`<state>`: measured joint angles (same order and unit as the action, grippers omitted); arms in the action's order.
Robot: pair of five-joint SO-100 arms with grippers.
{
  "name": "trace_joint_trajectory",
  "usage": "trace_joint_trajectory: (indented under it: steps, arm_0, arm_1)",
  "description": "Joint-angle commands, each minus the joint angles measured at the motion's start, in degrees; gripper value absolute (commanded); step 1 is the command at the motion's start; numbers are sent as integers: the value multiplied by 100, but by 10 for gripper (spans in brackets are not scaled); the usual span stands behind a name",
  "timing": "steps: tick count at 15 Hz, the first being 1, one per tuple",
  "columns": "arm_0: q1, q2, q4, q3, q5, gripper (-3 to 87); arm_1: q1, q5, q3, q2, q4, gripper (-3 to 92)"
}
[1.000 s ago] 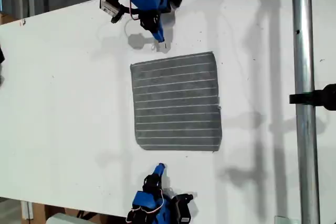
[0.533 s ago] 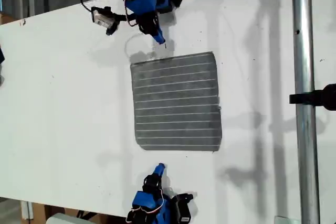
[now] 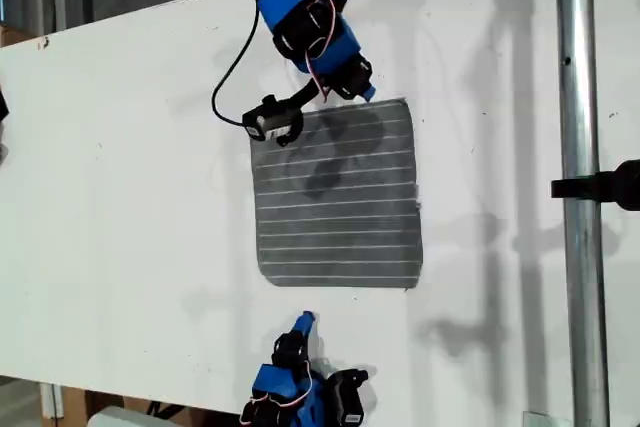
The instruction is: Grasp corners of a towel and fold twice.
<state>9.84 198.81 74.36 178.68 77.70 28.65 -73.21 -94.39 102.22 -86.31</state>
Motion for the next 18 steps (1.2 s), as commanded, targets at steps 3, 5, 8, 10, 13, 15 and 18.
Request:
trace_joint_trajectory:
  steps: [3,5,8,10,13,15,18]
  arm_0:
    - [-114,35,-18,0,-18,-17]
    - [-141,35,-18,0,-9,-17]
    - [-132,35,-18,0,-9,-17]
    - [-88,35,-26,0,-26,-17]
    - [-114,35,-26,0,53,-17]
    - [-123,35,-26,0,88,-17]
    - [-141,35,-26,0,141,-17]
  arm_1:
    - [79,229,1090,-563,-281,308]
    - [44,325,1011,-598,-299,348]
    - [97,149,176,-1002,316,346]
    - [176,141,-369,-1380,1143,344]
    - [246,70,-448,-2171,1635,340]
    - [202,88,-545,-2320,1740,332]
    - [114,202,-817,-2312,1969,316]
